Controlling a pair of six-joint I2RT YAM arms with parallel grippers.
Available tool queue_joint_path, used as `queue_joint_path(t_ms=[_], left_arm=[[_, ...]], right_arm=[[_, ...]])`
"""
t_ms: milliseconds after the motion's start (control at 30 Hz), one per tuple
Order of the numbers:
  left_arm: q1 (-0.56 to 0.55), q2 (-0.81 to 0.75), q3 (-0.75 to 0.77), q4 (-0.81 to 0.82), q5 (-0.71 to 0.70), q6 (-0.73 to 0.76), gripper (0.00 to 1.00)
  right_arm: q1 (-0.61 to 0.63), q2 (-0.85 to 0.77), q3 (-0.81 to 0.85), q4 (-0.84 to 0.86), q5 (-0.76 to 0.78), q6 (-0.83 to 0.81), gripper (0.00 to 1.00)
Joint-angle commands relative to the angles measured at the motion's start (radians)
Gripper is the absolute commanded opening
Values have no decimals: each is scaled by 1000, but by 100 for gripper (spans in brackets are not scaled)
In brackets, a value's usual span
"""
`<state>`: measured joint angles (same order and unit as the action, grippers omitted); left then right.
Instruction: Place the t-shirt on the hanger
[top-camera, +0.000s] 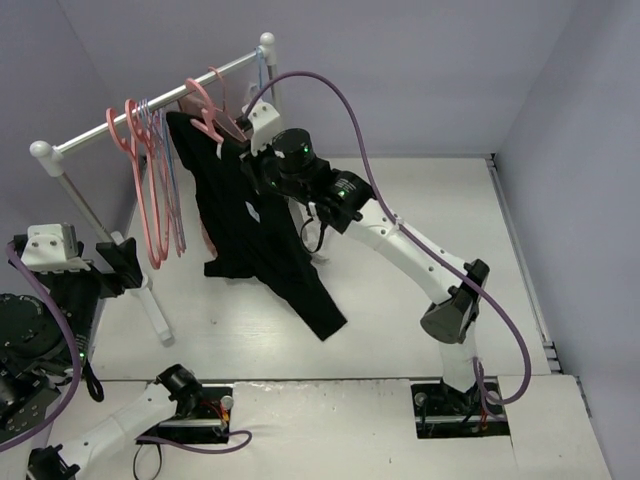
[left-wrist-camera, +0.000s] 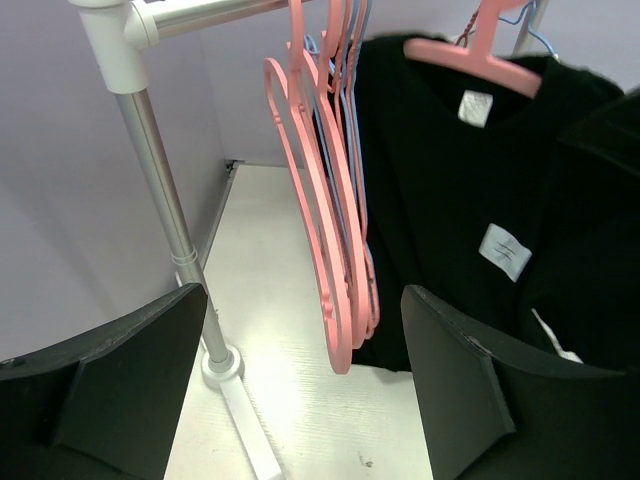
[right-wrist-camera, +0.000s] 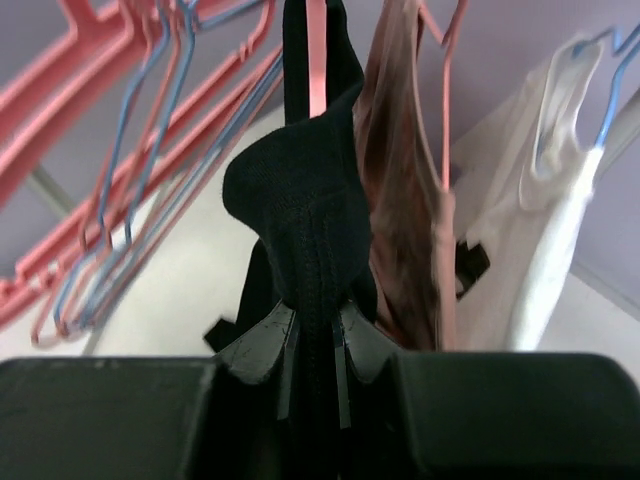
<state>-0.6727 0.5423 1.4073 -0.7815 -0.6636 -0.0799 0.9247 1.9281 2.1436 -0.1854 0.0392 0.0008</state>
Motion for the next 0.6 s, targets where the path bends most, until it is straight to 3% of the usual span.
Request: queue_joint_path(t_ms=[0, 267, 567], left_arm=[[0, 14, -4, 23, -17, 0, 74], [1, 4, -26, 17, -12, -2, 74], [-1, -2, -44, 8, -8, -11, 74]], right_arm=[[0, 51, 199, 171, 87, 24, 0], [0, 184, 340, 211, 52, 19, 0], [18, 239, 256, 252, -14, 10, 0]])
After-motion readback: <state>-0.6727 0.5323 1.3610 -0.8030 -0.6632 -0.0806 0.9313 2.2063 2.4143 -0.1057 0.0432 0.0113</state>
